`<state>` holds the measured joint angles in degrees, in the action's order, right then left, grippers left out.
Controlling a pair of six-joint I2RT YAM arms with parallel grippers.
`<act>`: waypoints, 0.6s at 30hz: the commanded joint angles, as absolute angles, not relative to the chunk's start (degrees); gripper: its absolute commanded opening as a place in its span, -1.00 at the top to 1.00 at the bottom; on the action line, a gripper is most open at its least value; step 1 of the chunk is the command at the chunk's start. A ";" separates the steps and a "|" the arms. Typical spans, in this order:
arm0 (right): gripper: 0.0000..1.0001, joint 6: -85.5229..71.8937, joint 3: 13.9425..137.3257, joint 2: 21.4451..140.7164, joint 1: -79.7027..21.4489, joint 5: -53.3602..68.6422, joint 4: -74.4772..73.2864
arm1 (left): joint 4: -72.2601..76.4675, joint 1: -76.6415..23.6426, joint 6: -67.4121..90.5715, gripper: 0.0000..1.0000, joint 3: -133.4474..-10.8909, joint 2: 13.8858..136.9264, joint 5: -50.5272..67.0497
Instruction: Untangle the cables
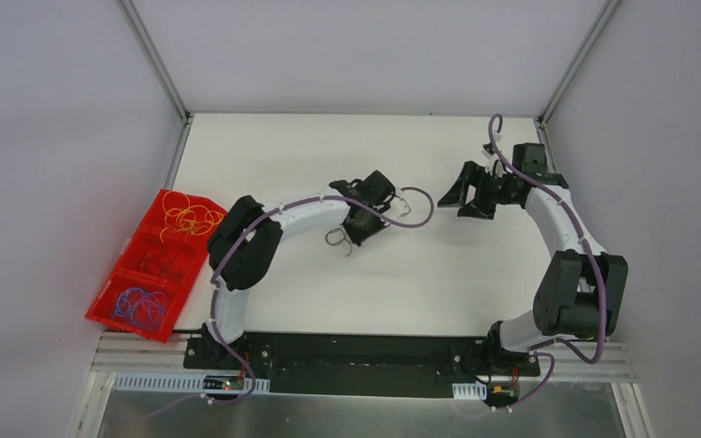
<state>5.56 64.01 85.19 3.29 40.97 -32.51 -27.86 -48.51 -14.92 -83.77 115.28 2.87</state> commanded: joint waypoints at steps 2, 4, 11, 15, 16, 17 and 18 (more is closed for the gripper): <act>-0.62 4.78 64.53 82.11 3.65 42.49 -33.05 | -38.31 -42.49 -18.49 1.00 -85.99 100.08 8.34; -0.62 4.49 64.68 81.86 3.69 42.81 -32.91 | -39.55 -39.55 -17.62 1.00 -87.68 95.30 13.98; -0.61 4.15 64.77 80.89 3.68 44.03 -32.50 | -43.94 -32.66 -17.29 1.00 -91.55 86.03 22.17; -0.58 3.65 64.70 80.71 3.63 44.82 -32.23 | -45.40 -31.13 -15.51 1.00 -91.54 84.39 25.99; -0.58 3.75 64.69 80.50 3.63 44.77 -32.25 | -45.31 -31.12 -15.10 1.00 -90.86 84.04 26.65; -0.58 3.84 64.50 80.41 3.68 44.72 -32.23 | -45.27 -31.16 -14.88 1.00 -90.03 83.95 27.42; -0.59 3.81 64.22 80.21 3.62 44.74 -32.02 | -45.29 -31.20 -14.78 1.00 -88.91 84.12 28.04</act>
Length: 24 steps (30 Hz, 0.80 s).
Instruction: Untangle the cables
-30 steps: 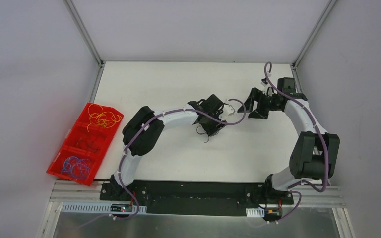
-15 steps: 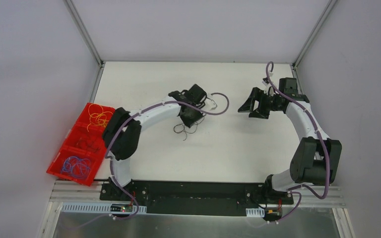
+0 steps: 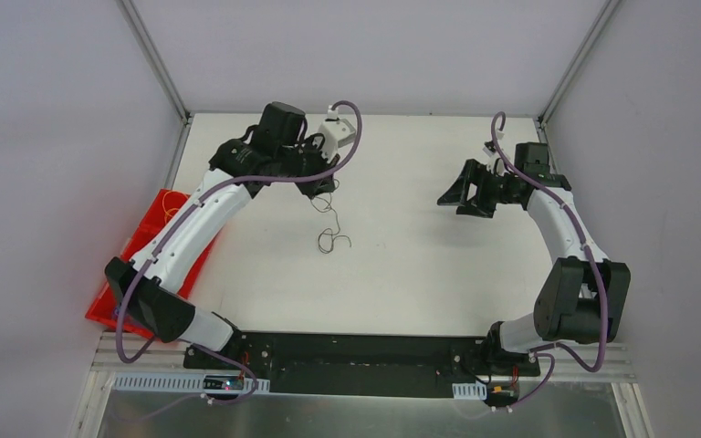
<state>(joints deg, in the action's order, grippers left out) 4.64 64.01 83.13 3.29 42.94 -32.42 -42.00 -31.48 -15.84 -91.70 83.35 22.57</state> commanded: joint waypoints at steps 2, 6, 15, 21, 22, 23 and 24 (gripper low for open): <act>-0.59 3.86 63.76 80.14 3.61 44.85 -31.93 | -45.34 -31.20 -15.54 1.00 -86.30 85.44 28.04; -0.59 3.73 63.23 80.41 3.60 44.95 -31.94 | -44.18 -31.25 -18.01 1.00 -81.70 90.99 26.19; -0.60 6.19 62.00 80.32 3.69 44.70 -34.02 | -38.26 -30.85 -18.77 -0.38 -78.51 100.42 17.77; -0.61 6.78 60.70 80.48 3.69 45.16 -34.28 | -34.61 -30.52 -25.17 -0.83 -74.25 101.54 12.77; -0.61 6.70 60.59 80.70 3.69 45.29 -34.28 | -33.64 -30.54 -26.12 -0.85 -73.62 101.85 12.25; -0.61 6.59 60.52 80.85 3.69 45.38 -34.28 | -32.56 -30.50 -27.26 -0.87 -73.18 102.27 11.88; -0.61 6.56 60.47 80.96 3.69 45.29 -34.23 | -31.48 -30.50 -28.05 -0.87 -72.86 102.86 11.66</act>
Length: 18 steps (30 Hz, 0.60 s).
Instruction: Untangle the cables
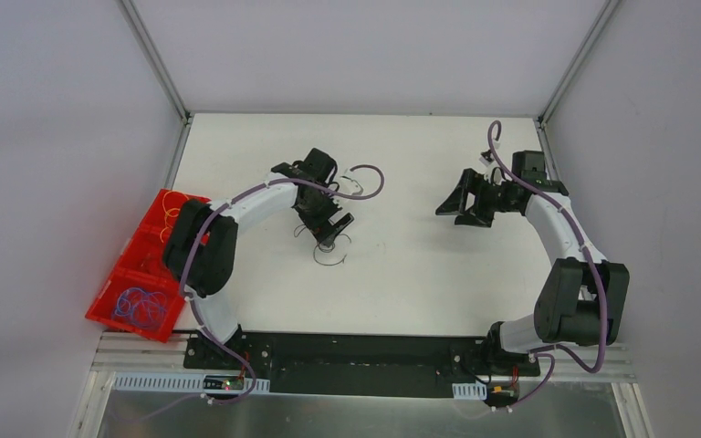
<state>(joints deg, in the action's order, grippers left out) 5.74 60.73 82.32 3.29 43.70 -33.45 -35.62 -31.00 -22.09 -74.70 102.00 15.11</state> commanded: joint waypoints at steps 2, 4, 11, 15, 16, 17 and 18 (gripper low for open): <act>-0.61 6.51 60.35 81.11 3.68 45.28 -34.32 | -30.50 -30.58 -28.72 -0.87 -73.12 104.74 10.15; -0.61 6.55 60.51 81.37 3.69 45.18 -34.25 | -29.87 -30.59 -28.96 -0.84 -73.75 106.87 8.93; -0.61 6.46 60.55 81.49 3.69 44.94 -34.28 | -27.07 -31.04 -27.43 -0.55 -75.82 111.50 8.14; -0.61 6.52 60.96 81.27 3.69 44.66 -34.23 | -27.85 -32.66 -28.64 0.16 -73.92 110.39 8.23; -0.61 6.58 61.06 81.11 3.69 44.55 -34.27 | -28.53 -33.42 -29.28 0.46 -73.08 109.65 7.60; -0.61 6.67 61.07 80.99 3.69 44.45 -34.25 | -29.15 -34.08 -29.83 0.74 -72.06 108.77 6.37; -0.61 6.72 61.04 80.84 3.69 44.39 -34.27 | -29.53 -34.47 -29.90 0.95 -70.86 107.68 5.33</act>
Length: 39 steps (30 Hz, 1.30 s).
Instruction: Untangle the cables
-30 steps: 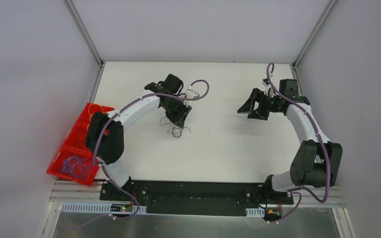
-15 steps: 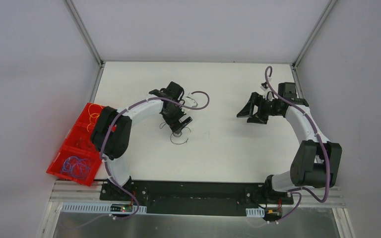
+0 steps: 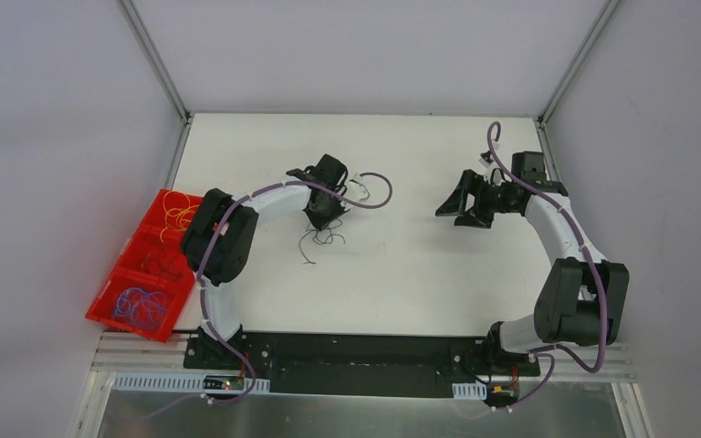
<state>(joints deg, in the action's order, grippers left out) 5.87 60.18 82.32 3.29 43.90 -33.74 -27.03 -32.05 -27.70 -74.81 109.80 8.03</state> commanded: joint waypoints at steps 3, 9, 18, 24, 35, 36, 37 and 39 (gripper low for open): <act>-0.61 6.52 61.23 80.80 3.68 44.64 -34.41 | -31.57 -32.66 -27.10 1.00 -69.56 102.84 3.74; -0.61 5.18 61.33 80.47 3.65 45.84 -33.48 | -42.86 -20.93 -24.79 1.00 -76.63 89.59 9.57; -0.60 2.70 60.54 78.41 3.13 47.52 -31.38 | -56.73 1.44 -26.69 1.00 -82.13 76.13 1.47; -0.60 3.05 59.18 77.30 2.27 48.24 -31.20 | -58.45 22.75 -32.21 1.00 -80.67 70.10 5.71; -0.61 3.80 59.87 77.38 1.37 48.58 -32.27 | -48.55 42.29 -39.53 1.00 -69.28 75.63 6.50; -0.61 3.90 59.83 77.21 1.35 48.40 -32.36 | -47.45 42.35 -39.16 1.00 -68.88 76.68 6.65; -0.61 4.07 59.71 77.02 1.32 48.35 -32.50 | -46.16 42.41 -38.46 1.00 -68.56 77.63 6.71; -0.61 4.05 59.43 76.63 1.34 48.13 -32.45 | -43.37 42.37 -37.15 1.00 -68.43 79.99 7.53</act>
